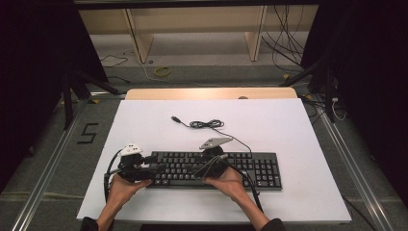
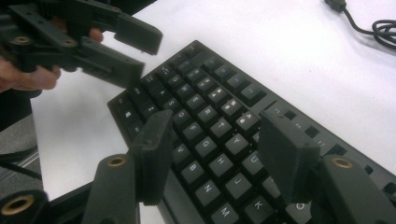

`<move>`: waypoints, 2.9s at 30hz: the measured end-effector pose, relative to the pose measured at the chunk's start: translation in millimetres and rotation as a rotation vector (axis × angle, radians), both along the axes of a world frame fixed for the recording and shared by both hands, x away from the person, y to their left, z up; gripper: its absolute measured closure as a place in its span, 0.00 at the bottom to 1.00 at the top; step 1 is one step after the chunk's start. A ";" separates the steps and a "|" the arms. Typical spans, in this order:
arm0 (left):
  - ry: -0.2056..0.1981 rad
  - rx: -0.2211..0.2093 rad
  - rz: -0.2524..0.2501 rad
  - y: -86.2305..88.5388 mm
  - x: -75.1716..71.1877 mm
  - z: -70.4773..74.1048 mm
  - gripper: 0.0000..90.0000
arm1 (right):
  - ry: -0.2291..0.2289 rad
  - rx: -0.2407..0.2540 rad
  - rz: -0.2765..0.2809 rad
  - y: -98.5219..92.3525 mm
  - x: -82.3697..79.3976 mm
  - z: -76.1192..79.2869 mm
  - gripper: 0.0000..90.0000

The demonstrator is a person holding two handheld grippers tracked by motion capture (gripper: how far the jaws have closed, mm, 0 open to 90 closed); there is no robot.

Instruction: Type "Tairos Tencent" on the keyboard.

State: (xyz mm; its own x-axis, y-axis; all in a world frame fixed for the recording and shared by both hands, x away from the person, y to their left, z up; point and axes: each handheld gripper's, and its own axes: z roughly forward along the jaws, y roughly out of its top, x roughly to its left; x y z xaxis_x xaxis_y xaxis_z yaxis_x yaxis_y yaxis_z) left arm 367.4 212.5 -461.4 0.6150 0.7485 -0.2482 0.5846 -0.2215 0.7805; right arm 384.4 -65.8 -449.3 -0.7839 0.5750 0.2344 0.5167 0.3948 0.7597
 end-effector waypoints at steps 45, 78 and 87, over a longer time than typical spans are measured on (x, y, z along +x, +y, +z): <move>0.107 0.146 -0.102 -40.6 32.7 -11.2 0.99 | -0.017 0.020 0.015 -22.5 -18.9 -4.0 0.45; 0.098 0.087 -0.066 -33.6 29.8 -1.4 0.91 | -0.020 0.019 0.006 -21.6 -18.7 -4.1 0.45; 0.087 0.041 -0.056 -28.9 25.5 4.2 0.69 | -0.024 0.017 0.004 -20.4 -17.2 -4.9 0.47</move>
State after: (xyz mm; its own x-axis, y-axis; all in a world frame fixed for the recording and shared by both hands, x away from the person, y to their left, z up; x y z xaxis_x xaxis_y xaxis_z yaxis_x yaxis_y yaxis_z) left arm 392.9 183.6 -457.2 0.6333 0.7245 -0.2720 0.6354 -0.2863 0.7171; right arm 367.2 -86.2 -454.1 -0.7917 0.5679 0.2254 0.4967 0.3834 0.7786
